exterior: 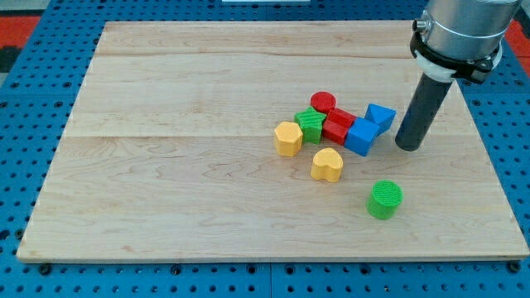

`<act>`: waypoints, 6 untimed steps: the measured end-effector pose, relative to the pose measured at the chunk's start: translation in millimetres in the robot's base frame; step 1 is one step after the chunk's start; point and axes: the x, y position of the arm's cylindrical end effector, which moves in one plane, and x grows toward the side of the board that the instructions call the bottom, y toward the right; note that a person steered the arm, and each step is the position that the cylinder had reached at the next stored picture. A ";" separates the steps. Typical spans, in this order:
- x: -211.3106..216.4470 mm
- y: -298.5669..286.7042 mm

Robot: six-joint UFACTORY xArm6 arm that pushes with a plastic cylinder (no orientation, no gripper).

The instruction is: Push the cube into the red and green stars

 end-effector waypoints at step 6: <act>-8.3 -134.8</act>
